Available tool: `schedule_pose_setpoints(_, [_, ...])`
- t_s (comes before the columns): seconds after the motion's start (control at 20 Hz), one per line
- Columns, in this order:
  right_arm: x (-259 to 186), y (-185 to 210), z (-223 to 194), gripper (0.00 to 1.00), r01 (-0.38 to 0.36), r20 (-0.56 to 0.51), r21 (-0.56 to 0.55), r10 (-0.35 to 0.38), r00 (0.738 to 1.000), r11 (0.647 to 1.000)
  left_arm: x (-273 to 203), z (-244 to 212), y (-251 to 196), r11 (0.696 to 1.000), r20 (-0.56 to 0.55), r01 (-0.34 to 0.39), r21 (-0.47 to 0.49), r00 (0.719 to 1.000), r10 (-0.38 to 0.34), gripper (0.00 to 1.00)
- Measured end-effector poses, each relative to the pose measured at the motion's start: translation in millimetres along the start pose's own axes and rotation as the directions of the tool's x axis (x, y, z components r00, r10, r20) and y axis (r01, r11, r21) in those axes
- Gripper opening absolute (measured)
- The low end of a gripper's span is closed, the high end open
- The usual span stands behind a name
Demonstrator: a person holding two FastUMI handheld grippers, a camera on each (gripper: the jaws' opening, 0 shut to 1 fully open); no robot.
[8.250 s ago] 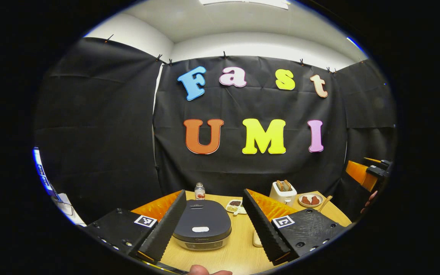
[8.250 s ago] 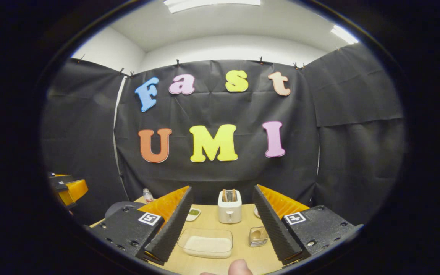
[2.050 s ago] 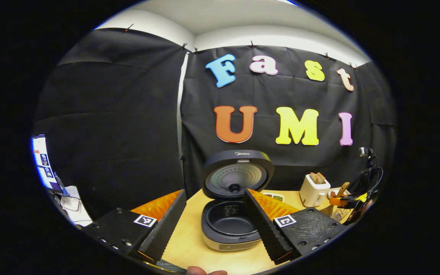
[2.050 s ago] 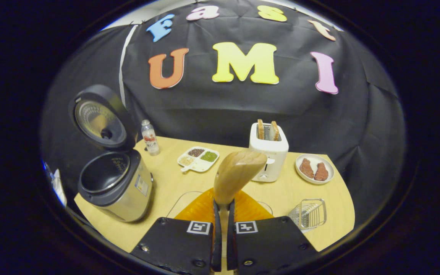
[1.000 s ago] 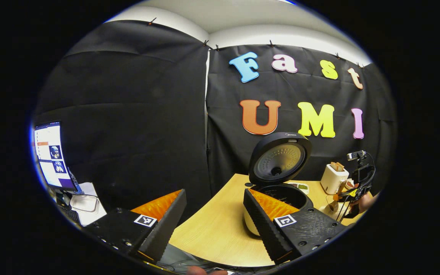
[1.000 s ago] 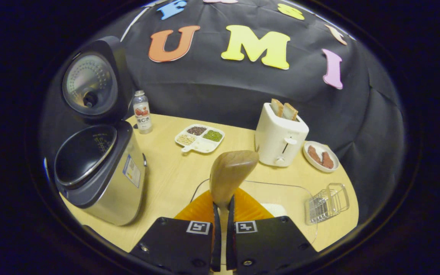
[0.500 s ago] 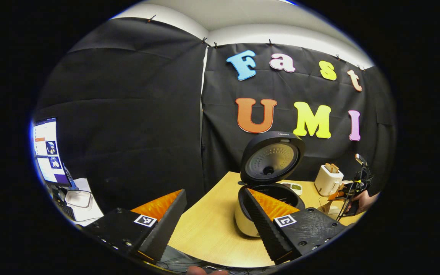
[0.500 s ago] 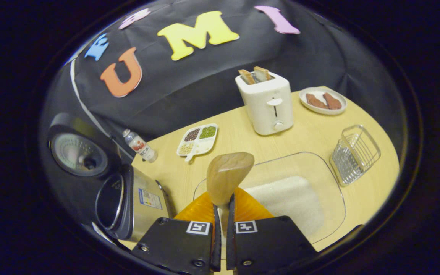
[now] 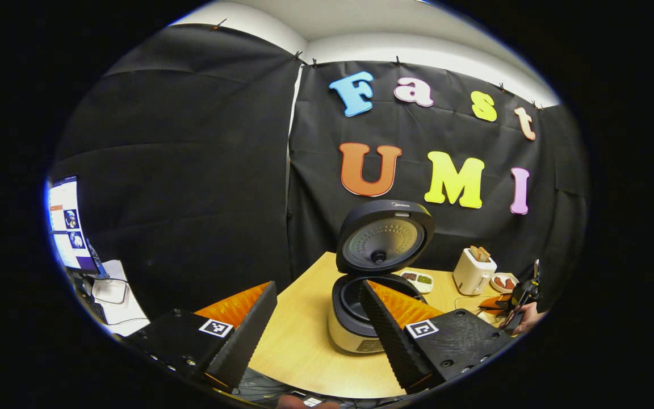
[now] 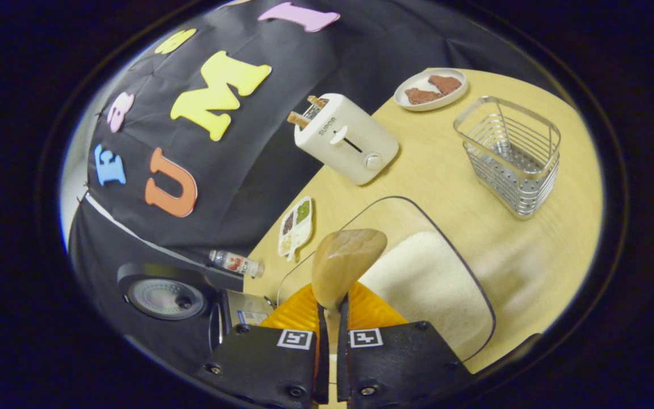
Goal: Close the left gripper, press the button to open the rice cooker; take a wooden spoon from the chopstick holder with the right hand, scoop a spoonful of rice and pour it into the rice cooker, then put the wooden spoon back into the chopstick holder.
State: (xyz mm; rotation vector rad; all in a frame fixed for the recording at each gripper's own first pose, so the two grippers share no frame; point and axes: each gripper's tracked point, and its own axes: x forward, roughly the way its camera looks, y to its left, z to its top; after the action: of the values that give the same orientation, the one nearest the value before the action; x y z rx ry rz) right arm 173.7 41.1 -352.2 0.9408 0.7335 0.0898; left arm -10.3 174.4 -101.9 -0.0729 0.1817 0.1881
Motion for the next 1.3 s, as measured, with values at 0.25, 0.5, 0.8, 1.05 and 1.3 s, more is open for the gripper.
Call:
schedule_pose_setpoints(0.25, [-11, 8, 26, 0.11, -0.117, 0.035, 0.113, 0.114, 0.993, 0.987, 0, 10, -22, 1.000, -0.001, 0.019, 0.018, 1.000, -0.019, 0.95])
schedule_pose_setpoints(0.5, [-34, 30, 55, 0.11, -0.189, 0.075, 0.119, 0.181, 0.981, 0.975, -1, 16, -30, 1.000, 0.005, 0.025, 0.008, 1.000, -0.025, 0.95])
schedule_pose_setpoints(0.8, [-62, 102, 54, 0.10, -0.274, 0.055, 0.088, 0.270, 0.961, 0.958, -5, 19, -23, 1.000, 0.031, 0.020, -0.019, 0.999, -0.019, 0.95])
schedule_pose_setpoints(1.05, [-64, 201, 10, 0.10, -0.377, -0.033, 0.020, 0.377, 0.925, 0.926, -14, 13, -2, 1.000, 0.034, 0.014, -0.013, 0.999, -0.014, 0.95])
schedule_pose_setpoints(1.3, [-36, 264, -53, 0.10, -0.421, -0.136, -0.021, 0.414, 0.900, 0.907, -23, 9, 21, 1.000, 0.035, 0.001, 0.000, 0.999, -0.001, 0.95])
